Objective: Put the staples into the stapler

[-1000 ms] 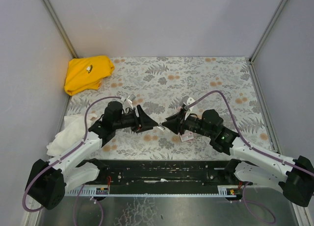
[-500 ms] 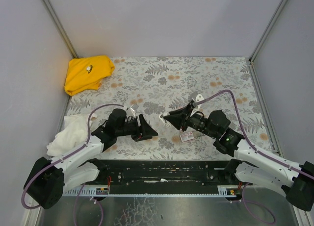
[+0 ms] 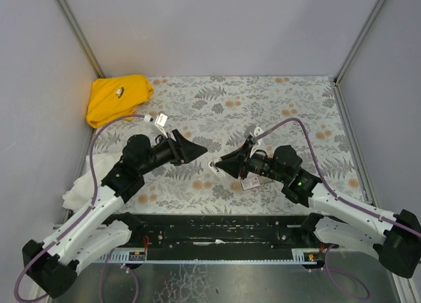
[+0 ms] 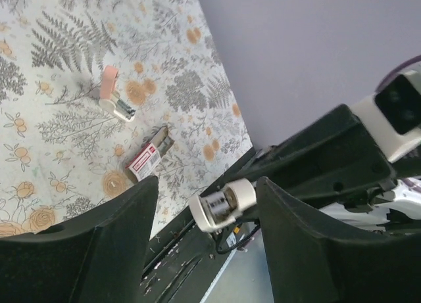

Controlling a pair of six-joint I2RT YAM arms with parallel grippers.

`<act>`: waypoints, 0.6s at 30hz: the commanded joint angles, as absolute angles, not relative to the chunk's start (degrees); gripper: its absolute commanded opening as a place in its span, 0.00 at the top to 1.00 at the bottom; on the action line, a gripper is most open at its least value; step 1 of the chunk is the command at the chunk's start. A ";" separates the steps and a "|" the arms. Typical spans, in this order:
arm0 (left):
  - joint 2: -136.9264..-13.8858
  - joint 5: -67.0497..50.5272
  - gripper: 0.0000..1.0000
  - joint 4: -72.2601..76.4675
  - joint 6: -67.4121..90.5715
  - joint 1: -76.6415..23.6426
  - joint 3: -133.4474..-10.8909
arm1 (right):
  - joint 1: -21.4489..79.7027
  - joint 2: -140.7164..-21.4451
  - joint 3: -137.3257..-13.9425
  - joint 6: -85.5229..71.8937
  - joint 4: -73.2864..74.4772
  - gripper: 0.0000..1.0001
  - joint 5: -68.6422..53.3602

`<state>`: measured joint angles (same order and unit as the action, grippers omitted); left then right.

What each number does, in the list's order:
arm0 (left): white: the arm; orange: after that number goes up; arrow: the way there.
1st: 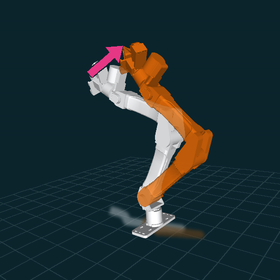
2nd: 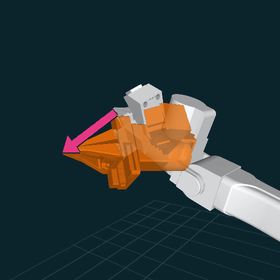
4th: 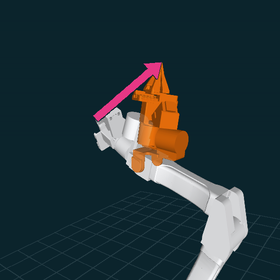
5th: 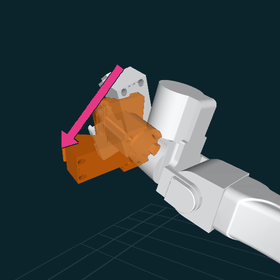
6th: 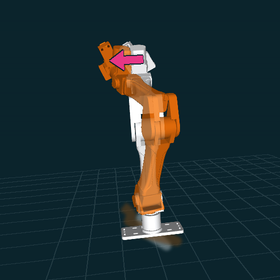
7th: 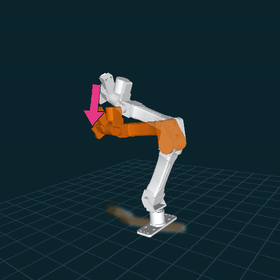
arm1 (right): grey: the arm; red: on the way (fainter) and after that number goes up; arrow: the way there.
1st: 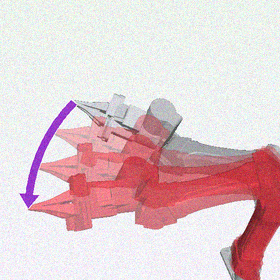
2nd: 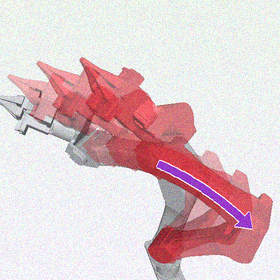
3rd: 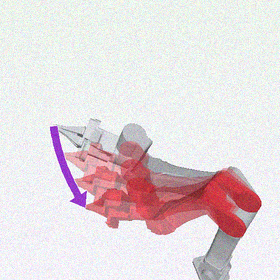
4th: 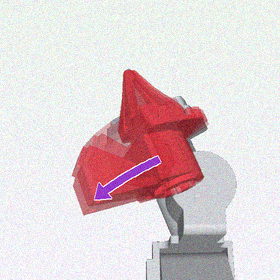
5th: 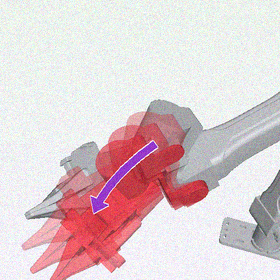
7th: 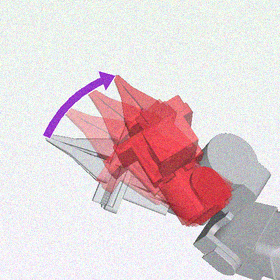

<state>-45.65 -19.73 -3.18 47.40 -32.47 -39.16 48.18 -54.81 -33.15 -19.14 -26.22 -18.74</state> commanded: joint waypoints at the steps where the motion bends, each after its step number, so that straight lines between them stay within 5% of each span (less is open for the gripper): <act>1: -51.03 -23.37 0.42 0.18 48.97 -32.68 -40.14 | 47.81 -54.78 -35.33 -20.33 -30.52 1.00 -22.82; 18: -52.51 -27.65 0.45 0.13 49.57 -34.60 -32.62 | 47.81 -53.68 -35.07 -19.87 -29.98 1.00 -18.39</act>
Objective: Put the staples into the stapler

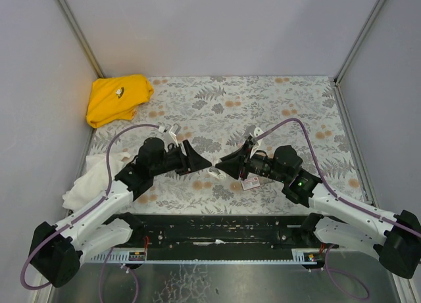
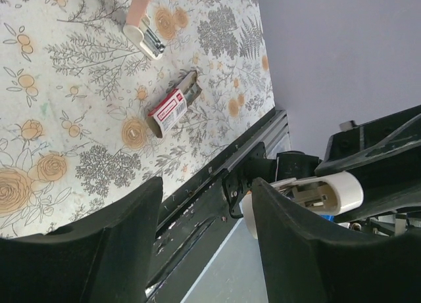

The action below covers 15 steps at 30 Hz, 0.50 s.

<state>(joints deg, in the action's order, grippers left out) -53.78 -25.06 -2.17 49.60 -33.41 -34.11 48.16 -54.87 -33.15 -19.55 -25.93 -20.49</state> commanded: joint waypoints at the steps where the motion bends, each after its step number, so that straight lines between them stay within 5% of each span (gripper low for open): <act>1: -52.39 -27.21 0.45 -0.06 49.50 -34.88 -32.28 | 47.81 -53.74 -35.22 -19.91 -29.80 1.00 -18.01; 15: -52.30 -22.18 0.45 6.67 52.13 -42.26 -26.41 | 47.81 -52.07 -33.04 -24.26 -35.15 1.00 -12.43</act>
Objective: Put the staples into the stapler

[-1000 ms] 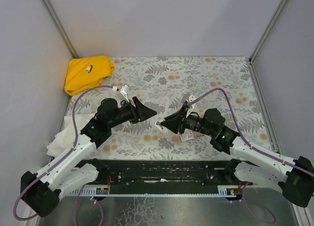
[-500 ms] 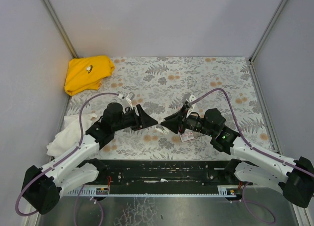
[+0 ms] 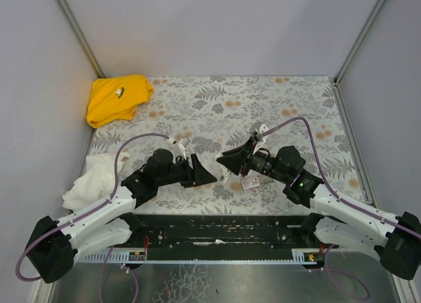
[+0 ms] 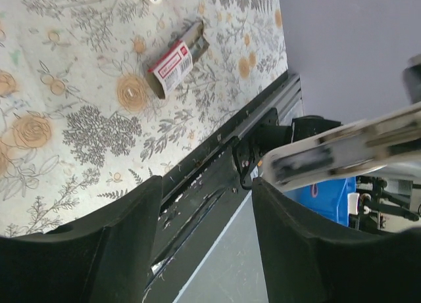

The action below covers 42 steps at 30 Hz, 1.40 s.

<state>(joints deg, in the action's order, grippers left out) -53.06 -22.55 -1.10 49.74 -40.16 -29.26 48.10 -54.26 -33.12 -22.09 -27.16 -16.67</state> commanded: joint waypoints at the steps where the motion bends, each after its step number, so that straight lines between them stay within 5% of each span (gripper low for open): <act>1: -52.32 -21.80 0.45 8.15 52.87 -42.97 -25.70 | 47.81 -51.85 -32.47 -24.65 -35.87 1.00 -11.71; 6: -52.22 -19.98 0.45 11.77 54.32 -45.96 -23.86 | 47.77 -51.42 -30.63 -25.91 -38.07 1.00 -10.34; 10: -46.31 -10.35 0.43 -0.57 50.61 -45.99 -24.99 | 47.81 -50.83 -30.59 -25.88 -38.00 1.00 -10.27; 15: -35.12 0.11 0.23 -10.40 43.34 -45.88 -28.65 | 47.81 -50.83 -30.71 -26.58 -38.76 1.00 -12.71; 19: -33.66 -8.59 0.07 -5.48 36.73 -45.88 -31.44 | 47.81 -51.94 -32.62 -30.18 -39.11 1.00 -16.94; 24: -39.03 -25.26 0.00 10.32 38.72 -46.29 -32.33 | 47.81 -52.02 -35.98 -35.70 -38.85 1.00 -23.01; 32: -44.65 -29.50 0.02 19.82 40.16 -47.89 -34.01 | 47.81 -52.64 -38.21 -40.26 -40.90 1.00 -28.54; 42: -44.49 -29.36 0.43 22.39 42.97 -48.69 -32.28 | 47.81 -54.97 -38.26 -42.45 -43.95 1.00 -30.29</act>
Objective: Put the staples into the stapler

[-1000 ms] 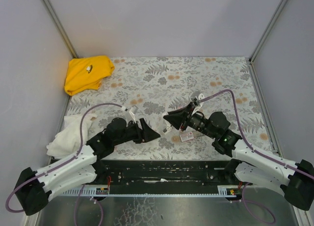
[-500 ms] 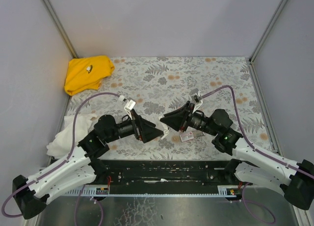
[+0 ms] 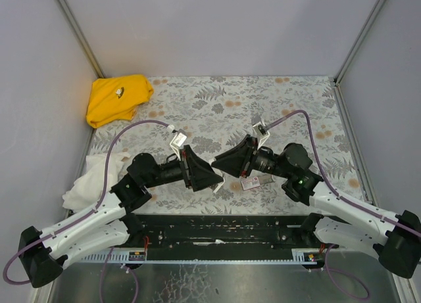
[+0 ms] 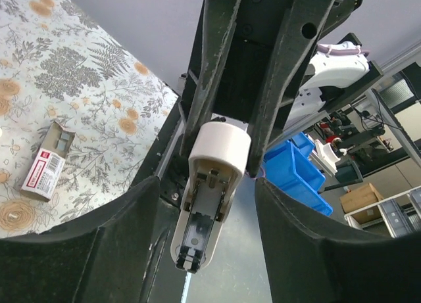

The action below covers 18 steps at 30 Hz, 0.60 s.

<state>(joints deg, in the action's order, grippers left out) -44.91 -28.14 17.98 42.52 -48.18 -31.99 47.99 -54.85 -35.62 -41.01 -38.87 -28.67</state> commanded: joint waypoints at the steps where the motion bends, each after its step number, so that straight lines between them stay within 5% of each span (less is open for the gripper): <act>1: -44.50 -29.43 0.47 22.10 42.98 -48.72 -32.32 | 47.80 -55.01 -38.13 -42.41 -43.95 1.00 -29.98; 11: -44.56 -25.62 0.96 14.34 40.06 -48.87 -33.91 | 47.81 -52.47 -37.01 -40.01 -39.62 1.00 -25.23; 12: -44.91 -24.20 1.00 12.64 39.39 -48.86 -34.31 | 47.81 -51.31 -36.81 -39.36 -38.24 0.93 -23.98; 16: -46.11 -10.72 1.00 3.51 37.49 -48.79 -35.01 | 47.77 -47.49 -36.51 -36.49 -29.48 0.28 -13.95; 18: -47.80 -2.87 1.00 -1.05 37.11 -48.78 -35.03 | 47.81 -45.67 -37.20 -34.71 -23.73 0.15 -9.75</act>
<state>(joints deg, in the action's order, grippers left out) -45.78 -17.76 9.26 39.68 -48.97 -33.78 47.92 -49.95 -35.59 -39.27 -31.59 -21.21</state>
